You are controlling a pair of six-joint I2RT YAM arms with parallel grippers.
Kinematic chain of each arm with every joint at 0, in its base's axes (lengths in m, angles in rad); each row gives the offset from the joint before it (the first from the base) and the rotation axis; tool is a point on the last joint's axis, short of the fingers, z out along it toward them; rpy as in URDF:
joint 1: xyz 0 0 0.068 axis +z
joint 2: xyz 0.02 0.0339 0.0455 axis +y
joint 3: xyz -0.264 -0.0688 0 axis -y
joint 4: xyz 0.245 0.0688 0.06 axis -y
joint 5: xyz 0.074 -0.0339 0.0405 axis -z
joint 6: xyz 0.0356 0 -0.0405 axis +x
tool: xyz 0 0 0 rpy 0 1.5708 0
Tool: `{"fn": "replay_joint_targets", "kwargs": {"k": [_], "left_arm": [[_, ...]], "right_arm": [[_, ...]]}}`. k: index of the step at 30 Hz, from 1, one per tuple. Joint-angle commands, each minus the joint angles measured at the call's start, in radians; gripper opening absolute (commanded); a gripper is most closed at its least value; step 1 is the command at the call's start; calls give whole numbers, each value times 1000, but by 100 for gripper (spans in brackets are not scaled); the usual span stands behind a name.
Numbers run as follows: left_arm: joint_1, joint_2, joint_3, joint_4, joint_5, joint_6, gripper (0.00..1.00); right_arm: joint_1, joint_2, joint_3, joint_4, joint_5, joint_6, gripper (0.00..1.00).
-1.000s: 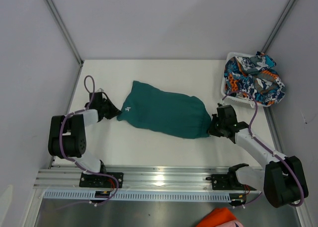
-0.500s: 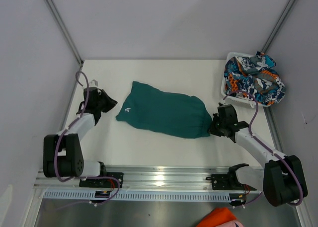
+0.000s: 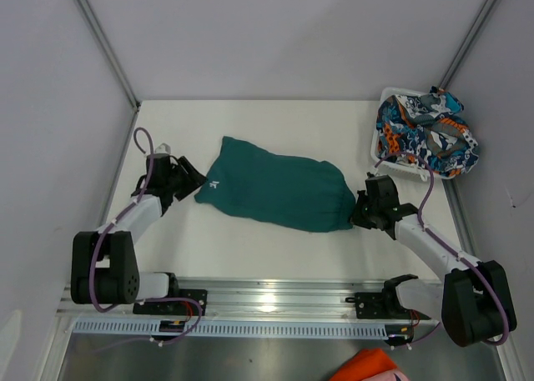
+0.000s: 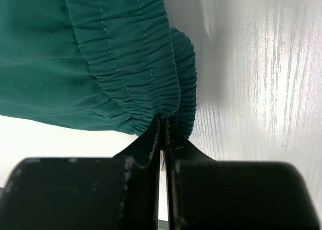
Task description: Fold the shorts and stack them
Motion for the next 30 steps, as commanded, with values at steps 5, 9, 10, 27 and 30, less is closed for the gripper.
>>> {"fn": "replay_joint_targets", "kwargs": {"k": [5,9,10,27,30], "left_arm": [[-55,39,29,-46,-21,7,61],[-77,65,38,-57,-39,4,60],[-86,76,41,-61,-50,4,60],[-94,291,123,-58,-123,12,44],[-94,306,124,-51,-134,23,34]], "right_arm": [[-5,-5,4,21,18,-1,0],[-5,0,6,22,18,-1,0],[-5,1,4,22,17,-1,0],[-5,-8,-5,29,9,3,0],[-5,-11,-8,29,7,2,0]]}}
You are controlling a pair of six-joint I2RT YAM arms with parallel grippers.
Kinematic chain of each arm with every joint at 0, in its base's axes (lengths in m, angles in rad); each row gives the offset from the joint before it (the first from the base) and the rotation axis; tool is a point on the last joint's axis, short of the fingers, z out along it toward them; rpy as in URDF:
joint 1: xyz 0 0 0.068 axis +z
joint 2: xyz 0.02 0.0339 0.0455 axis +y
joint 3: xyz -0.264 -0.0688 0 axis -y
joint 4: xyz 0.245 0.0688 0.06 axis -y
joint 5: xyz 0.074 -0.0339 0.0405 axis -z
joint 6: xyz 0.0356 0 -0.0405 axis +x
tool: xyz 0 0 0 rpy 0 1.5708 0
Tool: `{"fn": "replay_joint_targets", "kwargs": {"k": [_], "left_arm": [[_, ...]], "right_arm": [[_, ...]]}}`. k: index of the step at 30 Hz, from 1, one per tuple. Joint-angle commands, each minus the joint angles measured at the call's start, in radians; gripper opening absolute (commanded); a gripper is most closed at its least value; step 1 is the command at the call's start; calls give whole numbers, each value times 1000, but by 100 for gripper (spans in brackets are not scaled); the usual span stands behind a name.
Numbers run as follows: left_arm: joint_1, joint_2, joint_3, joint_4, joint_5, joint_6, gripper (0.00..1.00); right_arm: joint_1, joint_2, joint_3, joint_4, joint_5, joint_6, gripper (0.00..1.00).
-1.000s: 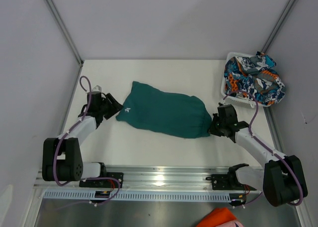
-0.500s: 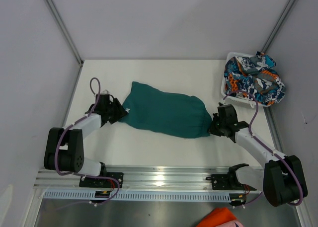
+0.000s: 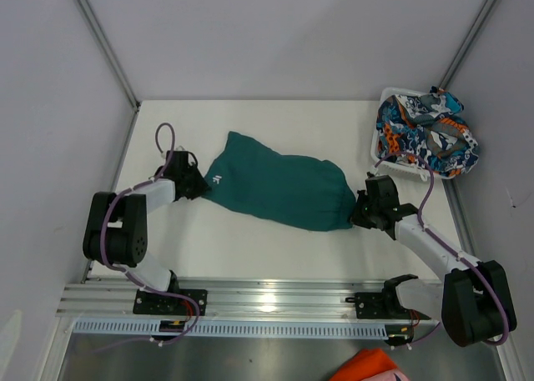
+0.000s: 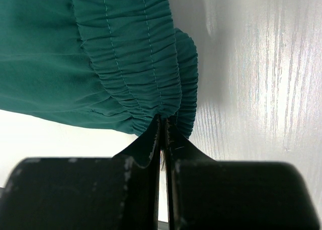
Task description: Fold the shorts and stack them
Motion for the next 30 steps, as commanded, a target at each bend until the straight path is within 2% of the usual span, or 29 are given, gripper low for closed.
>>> {"fn": "replay_joint_targets", "kwargs": {"k": [1,7,9,10,15,21,30], "left_arm": [[-5,29,7,-10,-32,23,30],[-17,14,21,-39,-67,54,26],[-37,6,71,-123,-172,65,35],[-42,3,82,-146,-202,68,44],[-43,23,168,-247,-278,89,53],[-43,124,248,-323,-301,108,53],[-55,180,326,-373,-312,106,52]], "right_arm": [[-6,-13,-6,18,8,0,0],[-6,-36,-1,12,0,2,0],[-5,-37,2,12,0,3,0],[-3,-37,2,10,2,0,0],[3,-28,2,15,-3,-1,0],[14,-29,5,18,-11,-8,0],[26,0,-11,58,-34,-20,0]]}}
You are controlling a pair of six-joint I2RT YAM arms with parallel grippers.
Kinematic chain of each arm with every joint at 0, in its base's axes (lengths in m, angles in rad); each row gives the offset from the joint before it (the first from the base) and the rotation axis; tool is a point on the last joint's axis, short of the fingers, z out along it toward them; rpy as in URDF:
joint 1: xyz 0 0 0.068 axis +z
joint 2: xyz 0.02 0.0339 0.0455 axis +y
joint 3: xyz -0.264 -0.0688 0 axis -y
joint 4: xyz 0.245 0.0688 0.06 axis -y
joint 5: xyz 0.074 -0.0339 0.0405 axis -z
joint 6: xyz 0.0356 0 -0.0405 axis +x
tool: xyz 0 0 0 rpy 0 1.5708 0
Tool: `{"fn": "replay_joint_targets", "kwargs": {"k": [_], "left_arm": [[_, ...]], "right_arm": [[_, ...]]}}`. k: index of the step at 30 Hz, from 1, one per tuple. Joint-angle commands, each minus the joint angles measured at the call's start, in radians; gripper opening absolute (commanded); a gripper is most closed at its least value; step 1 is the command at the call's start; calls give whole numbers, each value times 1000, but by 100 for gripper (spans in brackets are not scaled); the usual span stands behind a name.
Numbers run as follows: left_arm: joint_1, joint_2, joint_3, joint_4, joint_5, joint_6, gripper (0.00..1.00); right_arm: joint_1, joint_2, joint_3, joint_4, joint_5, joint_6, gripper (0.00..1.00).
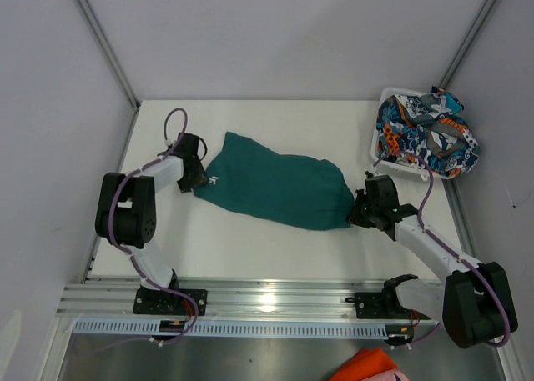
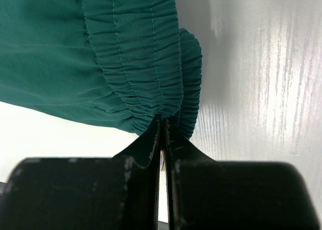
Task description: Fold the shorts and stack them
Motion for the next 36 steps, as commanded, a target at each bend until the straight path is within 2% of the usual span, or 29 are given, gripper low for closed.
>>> {"fn": "replay_joint_targets", "kwargs": {"k": [1,14,19,23,25,30,36], "left_arm": [[-10,16,44,-46,-18,20,51],[-16,5,124,-130,-36,36,53],[-15,77,169,-150,-48,58,48],[-16,123,178,-152,-45,75,39],[-16,125,172,-150,-42,75,39],[-19,91,124,-135,-18,72,50],[-33,68,95,-135,-18,70,52]], "right_arm": [[11,18,-14,50,-22,-14,0],[18,40,-21,74,-36,-14,0],[21,31,-21,68,-35,-14,0],[22,28,-20,62,-32,-16,0],[25,26,-18,59,-28,-14,0],[24,31,-14,54,-25,-14,0],[25,35,-14,57,-27,-14,0]]}}
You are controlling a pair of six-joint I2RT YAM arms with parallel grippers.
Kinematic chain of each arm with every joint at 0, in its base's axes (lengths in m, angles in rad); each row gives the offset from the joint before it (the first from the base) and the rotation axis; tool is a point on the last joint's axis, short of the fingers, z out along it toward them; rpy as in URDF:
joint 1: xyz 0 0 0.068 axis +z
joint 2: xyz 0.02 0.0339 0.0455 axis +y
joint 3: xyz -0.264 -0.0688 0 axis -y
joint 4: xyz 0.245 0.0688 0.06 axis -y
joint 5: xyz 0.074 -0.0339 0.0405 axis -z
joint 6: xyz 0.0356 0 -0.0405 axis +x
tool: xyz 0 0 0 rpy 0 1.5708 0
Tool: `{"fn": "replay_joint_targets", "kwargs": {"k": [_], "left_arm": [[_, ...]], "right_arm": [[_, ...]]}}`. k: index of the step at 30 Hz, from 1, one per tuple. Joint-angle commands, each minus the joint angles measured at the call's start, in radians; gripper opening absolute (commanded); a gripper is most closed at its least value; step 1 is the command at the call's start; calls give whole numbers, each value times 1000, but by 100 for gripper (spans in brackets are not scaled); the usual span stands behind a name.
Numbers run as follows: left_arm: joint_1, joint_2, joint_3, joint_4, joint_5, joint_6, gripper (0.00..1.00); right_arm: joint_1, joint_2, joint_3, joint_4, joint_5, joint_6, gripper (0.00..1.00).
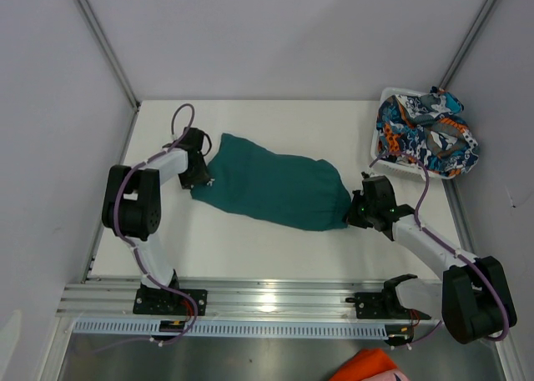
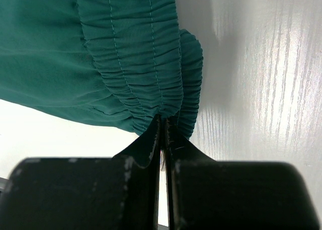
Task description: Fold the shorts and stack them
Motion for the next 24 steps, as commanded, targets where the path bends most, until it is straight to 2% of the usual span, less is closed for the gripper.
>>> {"fn": "replay_joint_targets", "kwargs": {"k": [1,13,24], "left_arm": [[-14,-23,-32,-31,11,10,52],[-28,-129,-51,-50,-11,-15,53],[-31,-158,-61,-56,-17,-23,53]], "right_arm": [[10,-2,2,2,0,-10,0],[10,-5,2,-1,-3,-12,0],[13,1,5,6,-11,-12,0]]}}
